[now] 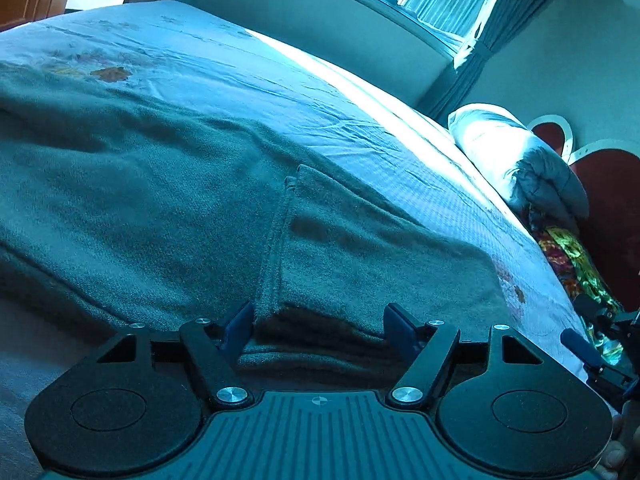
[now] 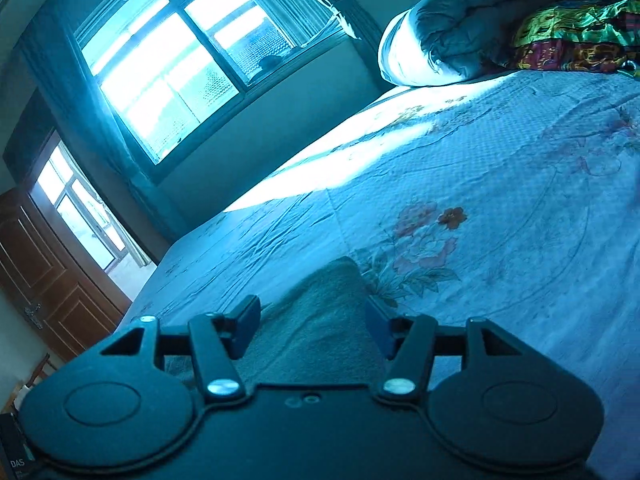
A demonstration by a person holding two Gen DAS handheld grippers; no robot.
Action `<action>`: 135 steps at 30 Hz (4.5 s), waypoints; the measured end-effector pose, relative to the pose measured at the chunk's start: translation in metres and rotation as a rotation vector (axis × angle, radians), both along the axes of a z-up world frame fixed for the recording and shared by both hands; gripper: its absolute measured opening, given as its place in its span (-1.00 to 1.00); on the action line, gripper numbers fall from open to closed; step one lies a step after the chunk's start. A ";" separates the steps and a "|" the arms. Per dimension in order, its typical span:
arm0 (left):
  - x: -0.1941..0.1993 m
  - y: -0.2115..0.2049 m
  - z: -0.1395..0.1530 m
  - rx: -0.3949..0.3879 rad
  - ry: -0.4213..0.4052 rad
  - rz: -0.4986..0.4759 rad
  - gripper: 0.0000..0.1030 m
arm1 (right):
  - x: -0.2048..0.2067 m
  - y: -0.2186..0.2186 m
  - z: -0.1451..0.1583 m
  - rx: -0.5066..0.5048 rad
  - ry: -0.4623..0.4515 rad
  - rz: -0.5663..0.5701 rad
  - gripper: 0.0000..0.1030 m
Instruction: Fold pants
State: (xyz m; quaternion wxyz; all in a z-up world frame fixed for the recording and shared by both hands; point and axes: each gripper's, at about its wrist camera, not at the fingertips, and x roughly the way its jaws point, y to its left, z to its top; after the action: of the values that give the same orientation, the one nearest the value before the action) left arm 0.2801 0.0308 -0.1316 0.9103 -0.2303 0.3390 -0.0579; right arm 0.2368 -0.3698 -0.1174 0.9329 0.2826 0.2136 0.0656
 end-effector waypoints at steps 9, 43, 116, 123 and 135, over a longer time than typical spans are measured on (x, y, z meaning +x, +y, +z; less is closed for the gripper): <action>-0.019 0.008 0.027 0.079 -0.151 0.017 -0.65 | 0.002 -0.017 -0.011 0.075 0.016 -0.029 0.07; -0.016 0.151 0.023 0.346 -0.042 0.375 0.85 | 0.138 0.066 -0.010 -0.201 0.173 0.203 0.21; 0.057 -0.038 0.124 0.282 -0.356 -0.183 0.01 | 0.002 -0.025 0.004 -0.064 0.036 -0.120 0.54; 0.033 -0.093 0.098 0.293 -0.310 -0.272 0.97 | -0.008 -0.071 -0.005 0.062 0.050 -0.162 0.57; -0.030 0.048 0.049 0.350 -0.153 -0.001 0.91 | 0.024 -0.001 -0.015 0.230 0.088 0.149 0.49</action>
State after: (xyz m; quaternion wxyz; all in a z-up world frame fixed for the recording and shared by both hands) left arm 0.2503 0.0791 -0.0822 0.9596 -0.0631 0.2737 -0.0158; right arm 0.2612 -0.3703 -0.1323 0.8767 0.3734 0.2657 0.1463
